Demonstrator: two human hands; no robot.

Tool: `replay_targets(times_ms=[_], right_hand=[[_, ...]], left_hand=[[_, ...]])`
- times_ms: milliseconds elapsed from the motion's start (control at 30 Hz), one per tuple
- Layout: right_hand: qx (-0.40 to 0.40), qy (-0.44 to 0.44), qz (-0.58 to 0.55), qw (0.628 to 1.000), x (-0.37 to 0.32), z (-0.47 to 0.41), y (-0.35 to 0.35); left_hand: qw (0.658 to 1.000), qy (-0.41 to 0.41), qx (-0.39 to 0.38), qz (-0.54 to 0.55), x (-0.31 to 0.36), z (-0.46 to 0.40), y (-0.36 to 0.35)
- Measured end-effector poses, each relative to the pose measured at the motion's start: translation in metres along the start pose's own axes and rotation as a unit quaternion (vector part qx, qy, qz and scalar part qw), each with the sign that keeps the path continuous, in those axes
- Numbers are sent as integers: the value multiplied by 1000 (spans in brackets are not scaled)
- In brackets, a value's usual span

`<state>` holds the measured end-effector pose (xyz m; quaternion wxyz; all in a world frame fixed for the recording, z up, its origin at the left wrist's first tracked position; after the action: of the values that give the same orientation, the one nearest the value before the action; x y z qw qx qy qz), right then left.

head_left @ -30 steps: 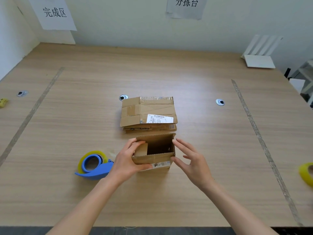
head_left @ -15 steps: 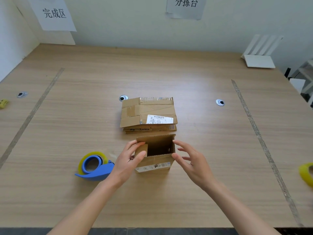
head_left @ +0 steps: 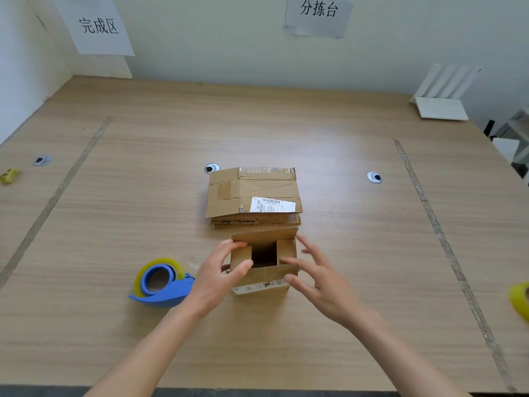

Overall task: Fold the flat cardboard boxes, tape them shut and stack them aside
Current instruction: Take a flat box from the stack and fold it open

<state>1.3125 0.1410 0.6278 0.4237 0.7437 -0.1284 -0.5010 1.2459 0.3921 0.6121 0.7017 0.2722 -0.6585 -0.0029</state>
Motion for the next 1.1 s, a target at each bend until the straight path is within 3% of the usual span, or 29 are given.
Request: replay_targets(times_ms=[367, 500, 800, 900, 1100], right_hand=[[106, -49, -107, 987, -4, -15, -5], [126, 3, -24, 992, -6, -13, -12], [42, -2, -22, 999, 3, -5, -20], [31, -15, -52, 998, 1, -4, -25], [108, -71, -115, 985, -8, 1, -37]], left_hand=[[996, -31, 61, -55, -3, -4, 1], [990, -79, 96, -65, -6, -3, -4], [990, -77, -35, -115, -21, -1, 6], [992, -67, -20, -109, -20, -4, 5], [997, -32, 37, -52, -12, -4, -6]])
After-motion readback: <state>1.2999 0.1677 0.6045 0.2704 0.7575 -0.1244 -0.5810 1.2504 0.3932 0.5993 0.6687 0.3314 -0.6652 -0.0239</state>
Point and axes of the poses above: each hand's wrist, its own z-axis away from the middle knuckle, its own y-axis out of the back of the hand, x = y × z, the point moved 2 cm from there along -z, towards the middle knuckle, and after that the axes turned 12 degrees about x, right-handed, at the moved point
